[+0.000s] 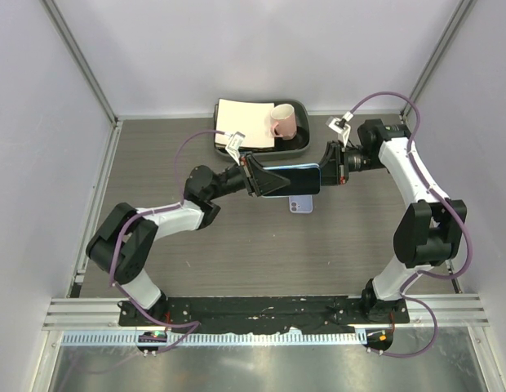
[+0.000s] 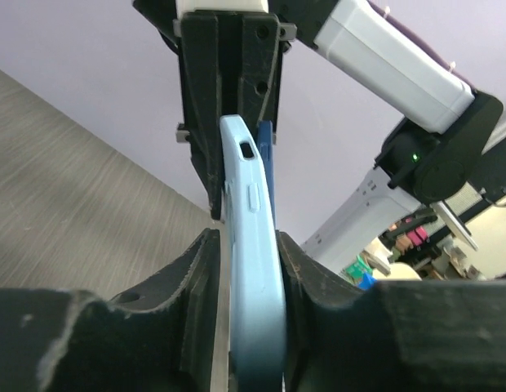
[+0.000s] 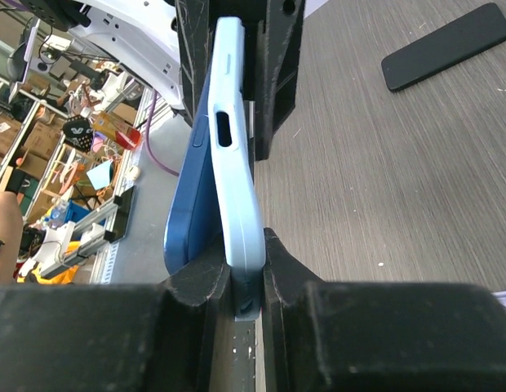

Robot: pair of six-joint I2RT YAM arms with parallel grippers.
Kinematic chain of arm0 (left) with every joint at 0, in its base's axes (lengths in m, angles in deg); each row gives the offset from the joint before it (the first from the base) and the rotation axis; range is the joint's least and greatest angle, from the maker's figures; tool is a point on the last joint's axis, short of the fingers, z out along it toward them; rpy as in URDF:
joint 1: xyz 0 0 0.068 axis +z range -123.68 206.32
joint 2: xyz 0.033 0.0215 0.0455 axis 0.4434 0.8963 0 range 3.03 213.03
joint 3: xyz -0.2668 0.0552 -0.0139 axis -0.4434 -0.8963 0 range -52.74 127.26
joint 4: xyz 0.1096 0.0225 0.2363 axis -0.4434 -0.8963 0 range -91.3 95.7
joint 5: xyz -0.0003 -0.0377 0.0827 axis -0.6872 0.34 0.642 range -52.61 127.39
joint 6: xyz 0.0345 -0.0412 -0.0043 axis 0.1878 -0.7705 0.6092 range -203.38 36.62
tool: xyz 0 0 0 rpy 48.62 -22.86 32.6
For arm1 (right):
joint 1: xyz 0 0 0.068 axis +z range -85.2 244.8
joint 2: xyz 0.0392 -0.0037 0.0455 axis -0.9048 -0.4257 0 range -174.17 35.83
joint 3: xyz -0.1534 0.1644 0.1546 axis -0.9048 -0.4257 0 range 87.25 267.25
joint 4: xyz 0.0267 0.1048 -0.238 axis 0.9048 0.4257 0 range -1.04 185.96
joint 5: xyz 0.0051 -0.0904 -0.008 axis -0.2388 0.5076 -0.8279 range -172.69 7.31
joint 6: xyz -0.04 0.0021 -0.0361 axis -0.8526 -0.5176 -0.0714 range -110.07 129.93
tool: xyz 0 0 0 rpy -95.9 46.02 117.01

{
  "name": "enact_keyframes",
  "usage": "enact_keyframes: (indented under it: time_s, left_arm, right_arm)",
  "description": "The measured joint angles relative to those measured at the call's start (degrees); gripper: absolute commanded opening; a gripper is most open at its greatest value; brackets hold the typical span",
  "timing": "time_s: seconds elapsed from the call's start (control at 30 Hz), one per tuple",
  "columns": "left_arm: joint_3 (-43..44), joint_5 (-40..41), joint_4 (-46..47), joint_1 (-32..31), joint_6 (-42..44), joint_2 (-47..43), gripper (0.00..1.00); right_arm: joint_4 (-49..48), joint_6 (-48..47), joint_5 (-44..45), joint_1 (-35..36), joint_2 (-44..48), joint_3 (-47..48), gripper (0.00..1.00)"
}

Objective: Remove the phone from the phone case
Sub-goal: Remove the phone case from the phone.

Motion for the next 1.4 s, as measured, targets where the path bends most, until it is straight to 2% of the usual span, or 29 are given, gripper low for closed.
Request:
enact_keyframes:
  time_s: [0.17,0.4,0.47,0.53,0.6,0.9,1.07,1.4]
  left_arm:
    - [-0.7,1.81,0.09,0.13,0.42,0.85,0.52]
    - [-1.46,2.08,-0.37,0.7,1.9,2.25,0.75]
    - [-1.73,2.08,-0.44,1.07,2.51,2.25,0.79]
    - [-1.97,2.08,-0.7,1.55,3.15,2.25,0.93]
    - [-2.21,2.05,-1.05,2.21,3.98,2.25,1.0]
    - [-2.21,1.9,-2.75,5.79,7.96,2.25,1.0]
    - [-2.19,1.14,-6.14,8.92,13.94,0.59,1.0]
    - [0.46,-1.38,-27.96,10.56,32.09,-9.94,1.0]
  right_arm:
    - [-0.13,0.39,1.22,0.55,-1.11,0.04,0.01]
    - [-0.35,0.55,2.49,0.57,-5.4,0.02,0.01]
    - [-0.46,0.52,2.54,0.57,-5.99,0.0,0.01]
    - [-0.59,0.48,2.54,0.55,-6.32,-0.24,0.01]
    - [-0.59,0.31,2.54,0.55,-6.32,-0.66,0.01]
    - [-0.63,-0.13,2.62,0.55,-6.32,-3.08,0.01]
    - [-0.63,-0.94,2.67,0.55,-6.32,-4.85,0.01]
    - [-0.74,-3.1,2.69,0.55,-5.35,-6.14,0.01]
